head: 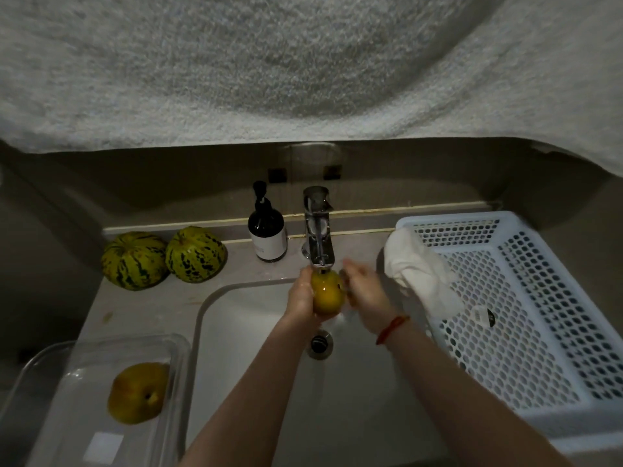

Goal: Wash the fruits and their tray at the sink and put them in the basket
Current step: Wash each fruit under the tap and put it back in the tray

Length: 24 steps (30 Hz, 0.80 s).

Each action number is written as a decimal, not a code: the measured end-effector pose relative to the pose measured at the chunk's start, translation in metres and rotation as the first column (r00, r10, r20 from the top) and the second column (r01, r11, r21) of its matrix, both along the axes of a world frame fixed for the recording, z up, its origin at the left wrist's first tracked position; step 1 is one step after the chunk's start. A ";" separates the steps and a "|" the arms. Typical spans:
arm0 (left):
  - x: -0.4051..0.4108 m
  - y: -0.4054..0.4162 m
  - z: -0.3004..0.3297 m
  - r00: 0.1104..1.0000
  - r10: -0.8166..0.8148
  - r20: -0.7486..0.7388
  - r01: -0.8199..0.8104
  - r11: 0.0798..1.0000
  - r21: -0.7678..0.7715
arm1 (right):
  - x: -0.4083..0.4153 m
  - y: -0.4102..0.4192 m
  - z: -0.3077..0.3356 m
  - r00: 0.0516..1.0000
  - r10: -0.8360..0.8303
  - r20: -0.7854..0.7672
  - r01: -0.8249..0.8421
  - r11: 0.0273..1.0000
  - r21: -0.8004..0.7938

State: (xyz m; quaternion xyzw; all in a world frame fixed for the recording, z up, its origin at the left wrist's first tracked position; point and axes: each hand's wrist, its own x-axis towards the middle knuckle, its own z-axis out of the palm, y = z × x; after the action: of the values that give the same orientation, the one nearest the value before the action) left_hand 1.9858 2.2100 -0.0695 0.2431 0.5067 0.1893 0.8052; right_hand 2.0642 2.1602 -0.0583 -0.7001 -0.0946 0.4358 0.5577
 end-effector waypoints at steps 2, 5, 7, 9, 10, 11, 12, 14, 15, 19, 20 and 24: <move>0.002 -0.002 -0.004 0.997 0.002 -0.080 0.014 0.981 0.192 | -0.021 0.006 -0.016 0.961 0.003 -0.278 -0.009 1.000 -0.018; -0.004 -0.004 -0.010 0.986 0.044 -0.161 0.012 0.943 0.333 | -0.036 0.019 -0.028 0.963 -0.025 -0.267 0.026 1.000 -0.002; -0.009 -0.003 -0.010 0.995 0.076 -0.071 -0.051 0.954 0.296 | -0.040 0.025 -0.033 1.000 -0.018 0.009 0.018 1.000 -0.013; -0.013 0.001 -0.005 0.998 0.069 0.002 -0.068 0.974 0.215 | -0.043 0.027 -0.036 0.946 0.012 0.323 0.014 0.997 -0.080; -0.013 0.004 -0.001 0.998 0.056 0.032 -0.060 0.987 0.152 | -0.045 0.027 -0.038 0.904 0.036 0.425 0.002 0.996 -0.088; -0.013 0.007 0.003 0.998 0.034 0.055 -0.038 0.997 0.073 | -0.046 0.027 -0.039 0.859 0.068 0.507 -0.029 0.996 -0.085; -0.013 0.009 0.007 0.998 0.009 0.065 -0.009 1.000 0.003 | -0.047 0.027 -0.042 0.811 0.109 0.575 -0.068 0.993 -0.093; -0.014 0.013 0.010 0.997 -0.030 0.077 0.035 0.997 -0.067 | -0.045 0.025 -0.047 0.760 0.151 0.632 -0.110 0.988 -0.104; -0.013 0.013 0.009 0.997 -0.038 0.068 0.043 0.996 -0.080 | -0.043 0.023 -0.050 0.785 0.114 0.609 -0.098 0.993 -0.060; -0.008 0.006 -0.006 0.986 0.066 -0.154 -0.047 0.992 0.120 | -0.046 0.019 -0.047 0.948 -0.066 0.311 0.024 0.990 0.137; -0.006 0.003 -0.012 0.973 0.083 -0.216 -0.022 0.963 0.270 | -0.048 0.020 -0.045 0.958 -0.129 0.255 0.092 0.984 0.150; -0.003 -0.007 -0.030 0.935 0.011 -0.354 0.256 0.668 0.699 | -0.038 0.022 -0.044 0.970 -0.226 -0.088 0.221 0.973 -0.063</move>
State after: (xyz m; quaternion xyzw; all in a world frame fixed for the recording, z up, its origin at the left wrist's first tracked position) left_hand 1.9823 2.2033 -0.0997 0.6079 0.4962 0.2780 0.5540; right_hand 2.0258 2.1817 -0.1028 -0.6994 0.0229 0.4053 0.5882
